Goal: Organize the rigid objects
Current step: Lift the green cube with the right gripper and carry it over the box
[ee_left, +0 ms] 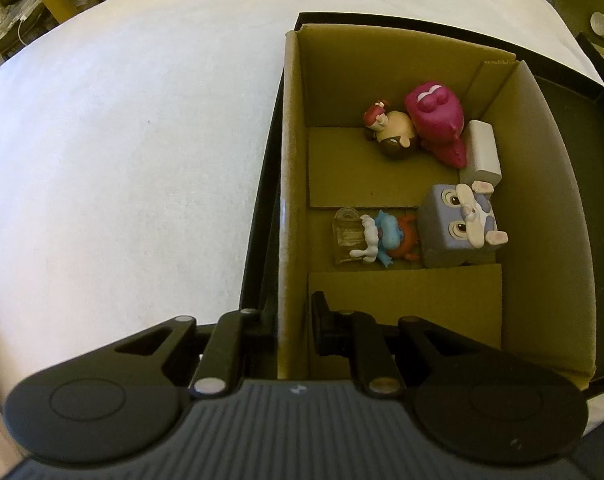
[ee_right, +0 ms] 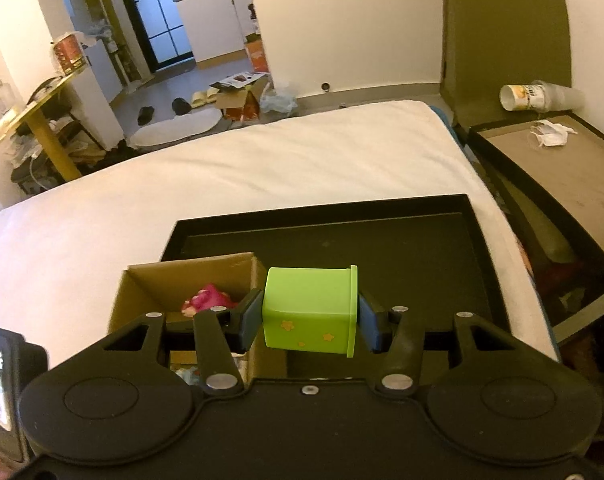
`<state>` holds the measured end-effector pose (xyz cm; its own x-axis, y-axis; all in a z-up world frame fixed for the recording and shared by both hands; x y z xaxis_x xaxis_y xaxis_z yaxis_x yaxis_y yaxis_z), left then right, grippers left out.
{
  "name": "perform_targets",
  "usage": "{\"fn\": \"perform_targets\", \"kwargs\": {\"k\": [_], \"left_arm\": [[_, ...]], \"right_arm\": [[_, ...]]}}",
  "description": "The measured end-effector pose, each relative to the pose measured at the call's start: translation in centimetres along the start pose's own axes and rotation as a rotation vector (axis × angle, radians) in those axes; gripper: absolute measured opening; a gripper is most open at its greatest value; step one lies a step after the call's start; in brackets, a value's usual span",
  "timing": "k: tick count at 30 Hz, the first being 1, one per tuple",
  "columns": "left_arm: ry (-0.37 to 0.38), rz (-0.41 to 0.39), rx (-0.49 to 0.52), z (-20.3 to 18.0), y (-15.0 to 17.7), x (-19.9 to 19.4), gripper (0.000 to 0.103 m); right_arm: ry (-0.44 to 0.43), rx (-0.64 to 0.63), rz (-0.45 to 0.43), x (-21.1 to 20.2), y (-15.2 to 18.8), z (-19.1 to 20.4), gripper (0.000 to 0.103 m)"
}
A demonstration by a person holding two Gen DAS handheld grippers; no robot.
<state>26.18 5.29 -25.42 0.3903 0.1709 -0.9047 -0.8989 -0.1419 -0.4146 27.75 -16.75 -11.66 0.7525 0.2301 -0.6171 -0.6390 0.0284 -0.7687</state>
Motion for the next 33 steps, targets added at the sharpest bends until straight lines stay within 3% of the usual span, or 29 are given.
{"fn": "perform_targets", "kwargs": {"k": [20,33], "left_arm": [[0.021,-0.003,-0.014,0.6,-0.1,-0.1,0.013],[0.04,-0.007,-0.028,1.3,-0.1,-0.2,0.013]], "right_arm": [[-0.18,0.008,0.035,0.6,0.7,5.1,0.049],[-0.292,0.201,0.18,4.0,2.2,6.2,0.049]]}}
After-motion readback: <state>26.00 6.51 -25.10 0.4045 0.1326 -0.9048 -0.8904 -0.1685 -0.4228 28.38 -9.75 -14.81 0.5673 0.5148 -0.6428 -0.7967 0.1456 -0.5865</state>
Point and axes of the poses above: each gripper's, at about its wrist camera, not at the fingertips, and x roughly the way its jaws point, z to its left, y to its underside, the point moved 5 cm from there along x, roughly the way its jaws point, and after that the axes turned 11 degrees about -z, right-handed, at the moved point
